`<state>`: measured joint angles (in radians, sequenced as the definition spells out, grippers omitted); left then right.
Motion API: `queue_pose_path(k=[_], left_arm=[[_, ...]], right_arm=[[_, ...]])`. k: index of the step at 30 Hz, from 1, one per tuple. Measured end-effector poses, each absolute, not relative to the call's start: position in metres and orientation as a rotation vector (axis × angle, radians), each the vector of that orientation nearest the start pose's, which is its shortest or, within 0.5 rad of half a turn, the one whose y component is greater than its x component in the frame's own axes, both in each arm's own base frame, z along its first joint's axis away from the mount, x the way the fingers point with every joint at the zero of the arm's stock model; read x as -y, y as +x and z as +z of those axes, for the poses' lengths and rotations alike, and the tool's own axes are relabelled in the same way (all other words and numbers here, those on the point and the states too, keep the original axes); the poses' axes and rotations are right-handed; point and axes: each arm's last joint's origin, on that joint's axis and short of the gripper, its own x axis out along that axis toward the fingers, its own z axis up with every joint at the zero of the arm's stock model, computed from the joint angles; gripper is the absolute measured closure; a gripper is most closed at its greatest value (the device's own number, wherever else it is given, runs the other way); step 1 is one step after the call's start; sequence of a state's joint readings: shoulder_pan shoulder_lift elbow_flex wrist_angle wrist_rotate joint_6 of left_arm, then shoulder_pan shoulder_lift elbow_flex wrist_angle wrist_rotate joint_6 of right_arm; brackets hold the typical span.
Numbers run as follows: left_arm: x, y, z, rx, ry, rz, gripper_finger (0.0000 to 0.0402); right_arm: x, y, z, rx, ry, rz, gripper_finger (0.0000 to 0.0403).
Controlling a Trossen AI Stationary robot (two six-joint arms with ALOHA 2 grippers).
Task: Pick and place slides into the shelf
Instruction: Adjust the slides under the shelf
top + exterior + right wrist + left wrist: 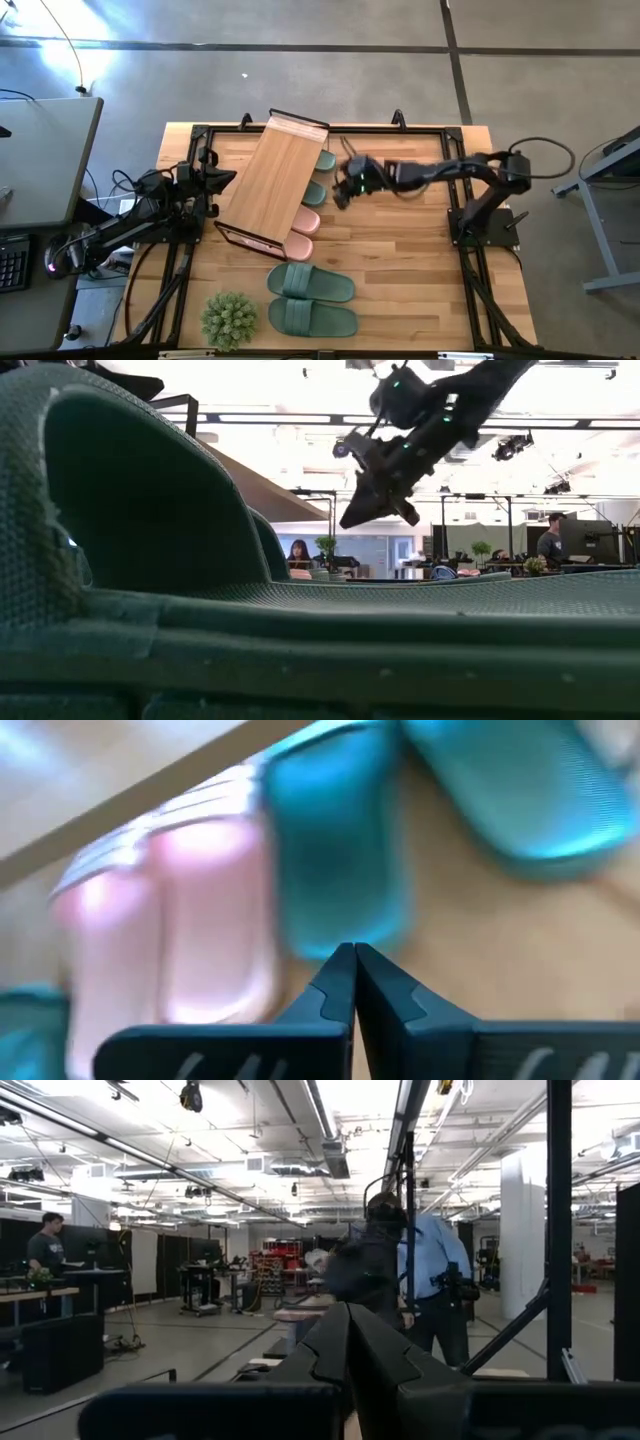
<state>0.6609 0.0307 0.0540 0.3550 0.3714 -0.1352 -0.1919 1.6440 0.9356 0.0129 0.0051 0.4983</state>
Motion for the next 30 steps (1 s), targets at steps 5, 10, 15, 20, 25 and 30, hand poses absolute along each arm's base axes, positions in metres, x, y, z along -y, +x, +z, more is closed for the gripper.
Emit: queue_pose_path(k=[5, 10, 15, 20, 25, 30], left_arm=[[-0.045, 0.076, 0.212, 0.348, 0.055, 0.259, 0.0401], [-0.046, 0.076, 0.211, 0.337, 0.048, 0.261, 0.0401], [-0.046, 0.076, 0.211, 0.334, 0.046, 0.261, 0.0401], [-0.046, 0.076, 0.211, 0.334, 0.047, 0.260, 0.0401], [-0.046, 0.076, 0.211, 0.335, 0.044, 0.260, 0.0401], [-0.046, 0.076, 0.211, 0.335, 0.044, 0.260, 0.0401]], right_arm=[[0.012, 0.326, 0.167, -0.476, 0.581, -0.321, 0.0403], [-0.012, 0.321, 0.154, -0.494, 0.485, -0.423, 0.0403], [-0.009, 0.340, 0.141, -0.528, 0.472, -0.415, 0.0403], [0.002, 0.356, 0.114, -0.521, 0.538, -0.362, 0.0403], [0.011, 0.359, 0.107, -0.503, 0.553, -0.388, 0.0403], [0.026, 0.358, 0.107, -0.493, 0.561, -0.412, 0.0403]])
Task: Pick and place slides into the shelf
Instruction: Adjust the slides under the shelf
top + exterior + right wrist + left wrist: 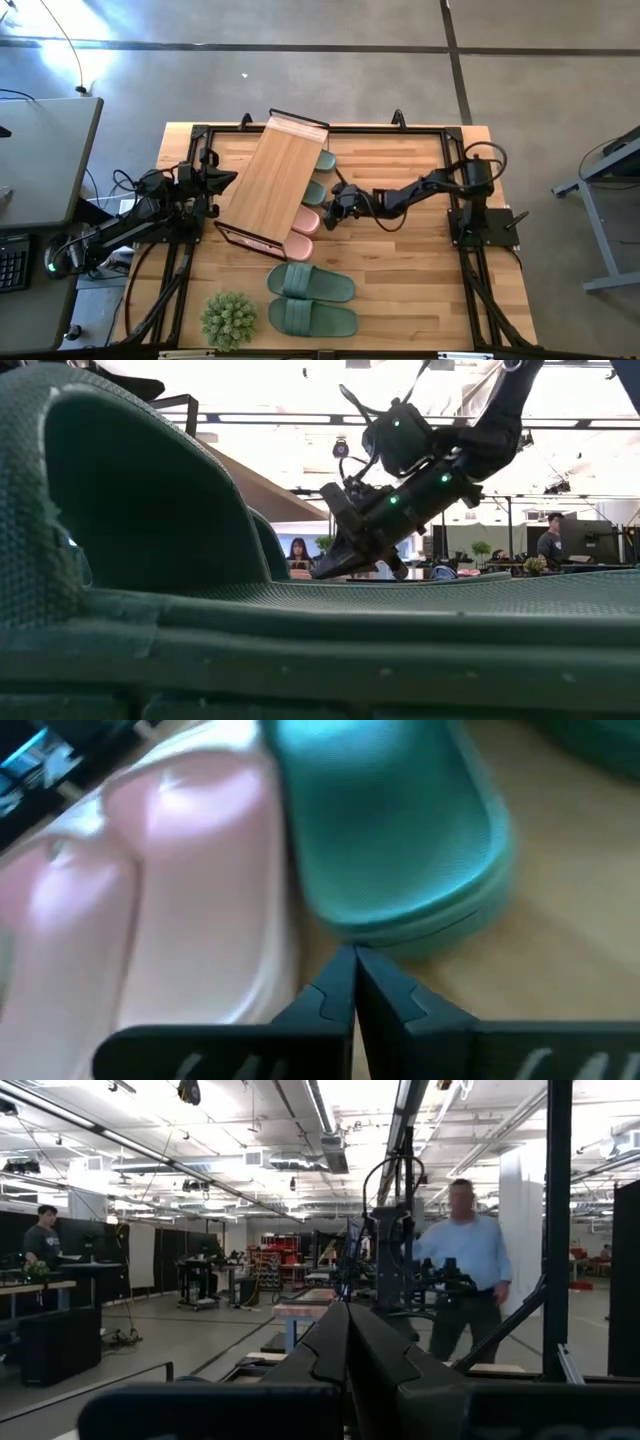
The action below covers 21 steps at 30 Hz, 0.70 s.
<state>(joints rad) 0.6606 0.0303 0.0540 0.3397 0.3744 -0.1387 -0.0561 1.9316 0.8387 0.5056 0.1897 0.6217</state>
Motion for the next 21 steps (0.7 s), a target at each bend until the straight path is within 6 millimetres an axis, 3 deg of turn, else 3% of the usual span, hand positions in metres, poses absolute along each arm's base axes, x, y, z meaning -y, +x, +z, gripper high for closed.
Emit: queue_pose_path(k=[12, 21], left_arm=[[-0.046, 0.076, 0.211, 0.336, 0.044, 0.262, 0.0401], [-0.046, 0.076, 0.211, 0.336, 0.044, 0.263, 0.0401]], right_arm=[[0.057, 0.355, 0.107, -0.486, 0.567, -0.465, 0.0403], [0.069, 0.352, 0.107, -0.486, 0.568, -0.490, 0.0403]])
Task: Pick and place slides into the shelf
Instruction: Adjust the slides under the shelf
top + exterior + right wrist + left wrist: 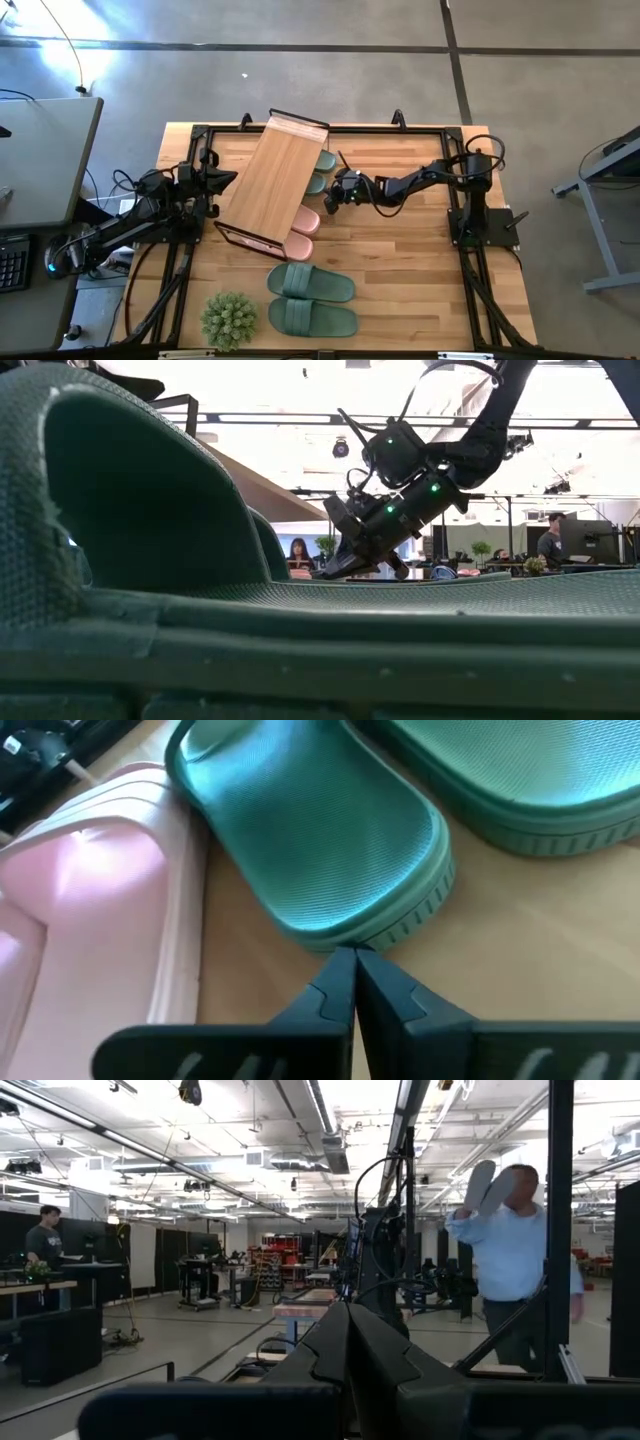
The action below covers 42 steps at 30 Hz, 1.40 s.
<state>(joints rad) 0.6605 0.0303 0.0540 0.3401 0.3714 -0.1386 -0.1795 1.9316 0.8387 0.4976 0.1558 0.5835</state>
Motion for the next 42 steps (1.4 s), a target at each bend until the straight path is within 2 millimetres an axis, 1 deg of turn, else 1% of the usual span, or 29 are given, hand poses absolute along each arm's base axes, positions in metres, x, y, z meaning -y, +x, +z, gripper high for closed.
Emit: queue_pose_path(k=[9, 12, 16, 19, 21, 24, 27, 29, 31, 33, 36, 40, 42], left_arm=[[-0.046, 0.076, 0.211, 0.336, 0.044, 0.263, 0.0401], [-0.046, 0.076, 0.211, 0.336, 0.044, 0.263, 0.0401], [-0.046, 0.076, 0.211, 0.336, 0.044, 0.263, 0.0401], [-0.046, 0.076, 0.211, 0.336, 0.044, 0.263, 0.0401], [-0.046, 0.076, 0.211, 0.336, 0.045, 0.263, 0.0401], [-0.046, 0.076, 0.211, 0.336, 0.045, 0.263, 0.0401], [-0.046, 0.076, 0.211, 0.336, 0.046, 0.263, 0.0401], [-0.046, 0.076, 0.211, 0.335, 0.046, 0.263, 0.0401], [-0.046, 0.076, 0.211, 0.335, 0.047, 0.261, 0.0401], [-0.046, 0.076, 0.211, 0.335, 0.047, 0.262, 0.0401], [-0.046, 0.076, 0.211, 0.335, 0.046, 0.262, 0.0401], [-0.046, 0.076, 0.211, 0.335, 0.046, 0.262, 0.0401], [-0.046, 0.076, 0.211, 0.334, 0.046, 0.262, 0.0401]], right_arm=[[0.069, 0.351, 0.105, -0.514, 0.584, -0.486, 0.0403], [0.066, 0.351, 0.115, -0.498, 0.575, -0.463, 0.0403], [0.053, 0.347, 0.137, -0.508, 0.528, -0.403, 0.0403], [0.040, 0.339, 0.151, -0.568, 0.513, -0.346, 0.0403], [0.029, 0.335, 0.159, -0.602, 0.504, -0.306, 0.0403], [0.006, 0.332, 0.166, -0.631, 0.494, -0.237, 0.0403], [-0.018, 0.331, 0.164, -0.649, 0.486, -0.216, 0.0403], [-0.034, 0.330, 0.160, -0.650, 0.480, -0.243, 0.0403], [-0.046, 0.329, 0.154, -0.651, 0.464, -0.293, 0.0403], [-0.055, 0.329, 0.154, -0.615, 0.466, -0.321, 0.0403], [-0.059, 0.329, 0.154, -0.607, 0.467, -0.327, 0.0403], [-0.058, 0.330, 0.154, -0.599, 0.454, -0.329, 0.0403], [-0.056, 0.333, 0.149, -0.593, 0.453, -0.326, 0.0403]])
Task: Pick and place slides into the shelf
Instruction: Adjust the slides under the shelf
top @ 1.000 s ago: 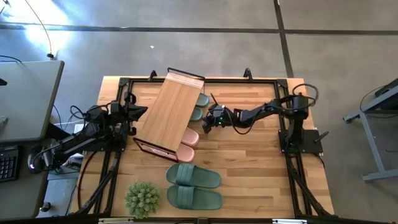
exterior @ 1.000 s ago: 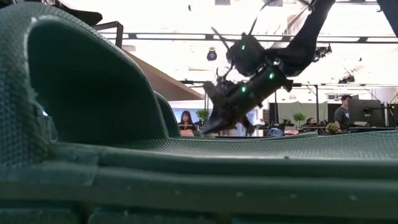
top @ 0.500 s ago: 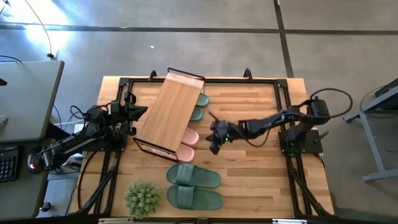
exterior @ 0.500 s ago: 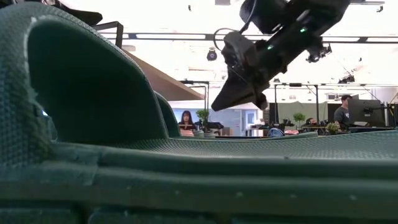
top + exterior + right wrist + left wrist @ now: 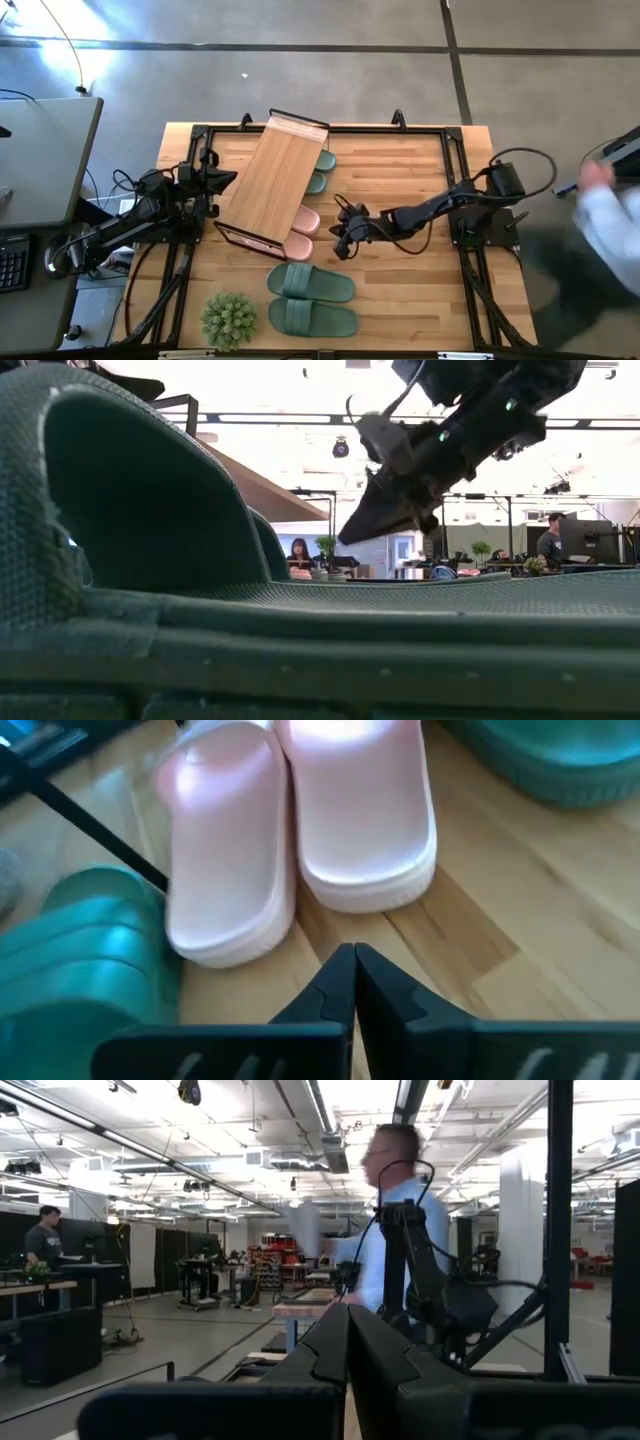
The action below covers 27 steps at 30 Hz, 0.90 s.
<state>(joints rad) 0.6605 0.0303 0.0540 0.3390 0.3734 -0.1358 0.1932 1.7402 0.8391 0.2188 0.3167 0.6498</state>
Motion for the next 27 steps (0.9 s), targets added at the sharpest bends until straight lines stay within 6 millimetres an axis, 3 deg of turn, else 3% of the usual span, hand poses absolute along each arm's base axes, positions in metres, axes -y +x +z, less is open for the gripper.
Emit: queue_pose_path(k=[7, 12, 21, 27], left_arm=[[-0.046, 0.076, 0.211, 0.334, 0.046, 0.261, 0.0401], [-0.046, 0.076, 0.211, 0.334, 0.046, 0.262, 0.0401], [-0.046, 0.076, 0.211, 0.335, 0.043, 0.263, 0.0401], [-0.046, 0.076, 0.211, 0.336, 0.043, 0.262, 0.0401]], right_arm=[[-0.054, 0.347, 0.120, -0.578, 0.492, -0.279, 0.0403], [-0.051, 0.354, 0.116, -0.565, 0.459, -0.290, 0.0403], [-0.035, 0.389, 0.110, -0.625, 0.388, -0.286, 0.0403], [-0.034, 0.393, 0.110, -0.635, 0.376, -0.308, 0.0403]])
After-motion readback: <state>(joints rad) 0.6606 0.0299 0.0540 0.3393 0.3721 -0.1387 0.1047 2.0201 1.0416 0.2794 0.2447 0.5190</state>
